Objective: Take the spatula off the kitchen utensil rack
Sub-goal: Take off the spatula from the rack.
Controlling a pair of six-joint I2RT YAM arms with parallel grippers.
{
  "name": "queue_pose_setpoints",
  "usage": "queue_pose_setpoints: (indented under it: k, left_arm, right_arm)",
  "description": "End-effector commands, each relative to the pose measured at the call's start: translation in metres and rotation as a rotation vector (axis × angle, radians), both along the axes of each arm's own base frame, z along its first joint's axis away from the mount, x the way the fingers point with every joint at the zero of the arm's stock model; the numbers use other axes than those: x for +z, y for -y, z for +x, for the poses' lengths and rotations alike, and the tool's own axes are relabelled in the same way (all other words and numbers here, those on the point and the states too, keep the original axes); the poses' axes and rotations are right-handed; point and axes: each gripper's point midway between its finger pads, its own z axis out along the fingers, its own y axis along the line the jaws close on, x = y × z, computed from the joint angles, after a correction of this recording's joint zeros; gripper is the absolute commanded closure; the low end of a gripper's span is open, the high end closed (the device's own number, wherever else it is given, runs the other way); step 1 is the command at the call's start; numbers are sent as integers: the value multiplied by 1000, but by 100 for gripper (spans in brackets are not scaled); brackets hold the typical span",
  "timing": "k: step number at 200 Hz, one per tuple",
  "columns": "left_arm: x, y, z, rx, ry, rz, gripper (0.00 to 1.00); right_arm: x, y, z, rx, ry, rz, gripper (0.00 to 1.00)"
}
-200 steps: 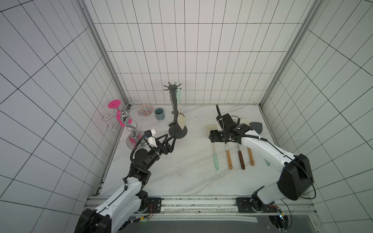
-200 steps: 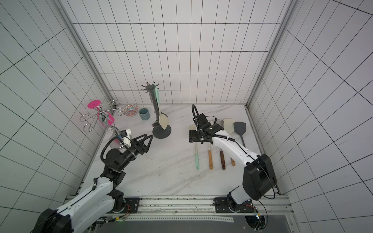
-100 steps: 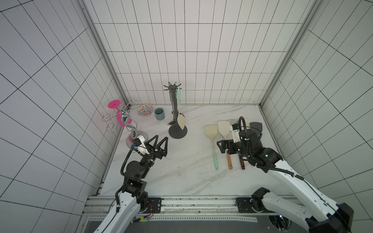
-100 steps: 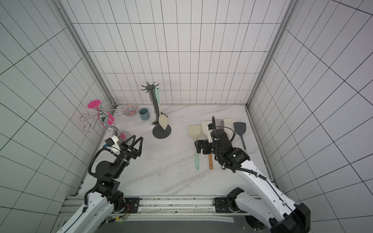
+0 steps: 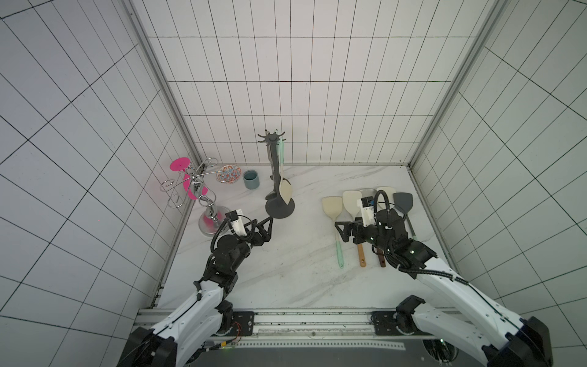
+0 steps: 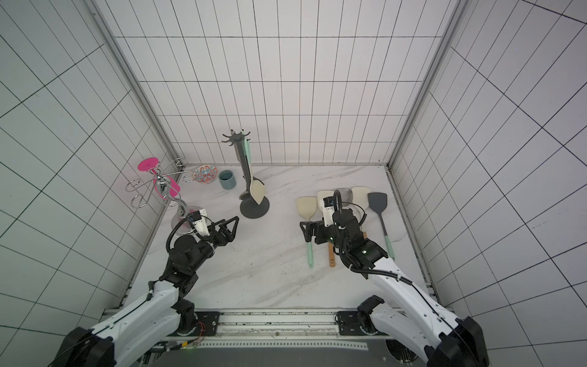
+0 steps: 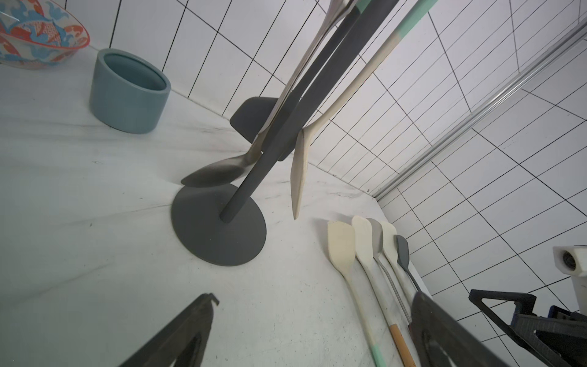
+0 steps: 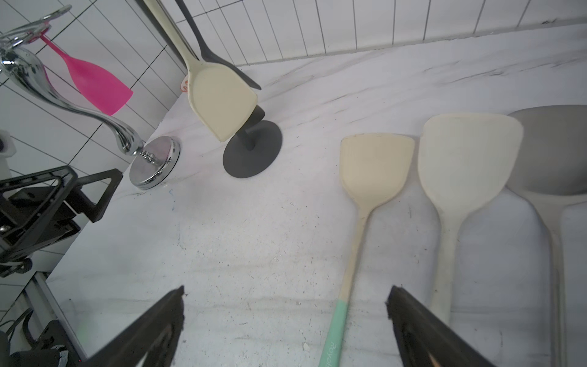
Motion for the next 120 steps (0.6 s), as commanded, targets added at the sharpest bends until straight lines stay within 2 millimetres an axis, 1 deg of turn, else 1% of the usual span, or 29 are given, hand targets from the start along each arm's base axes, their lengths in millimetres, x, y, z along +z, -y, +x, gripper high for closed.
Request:
queue_pose_setpoints:
  k: [1, 23, 55, 97, 120]
  left_arm:
    - [10, 12, 10, -45, -2, -35, 2]
    - [0, 22, 17, -87, -47, -37, 2]
    - [-15, 25, 24, -91, -106, -33, 2]
    - [-21, 24, 27, -86, -123, -38, 2]
    - [-21, 20, 27, -73, -129, -45, 2]
  right_arm:
    - [25, -33, 10, 142, 81, 95, 2]
    - [36, -59, 25, 226, 100, 148, 9]
    - [54, -84, 56, 254, 148, 212, 15]
    - [77, -120, 101, 288, 217, 308, 24]
    - [90, -142, 120, 327, 252, 355, 28]
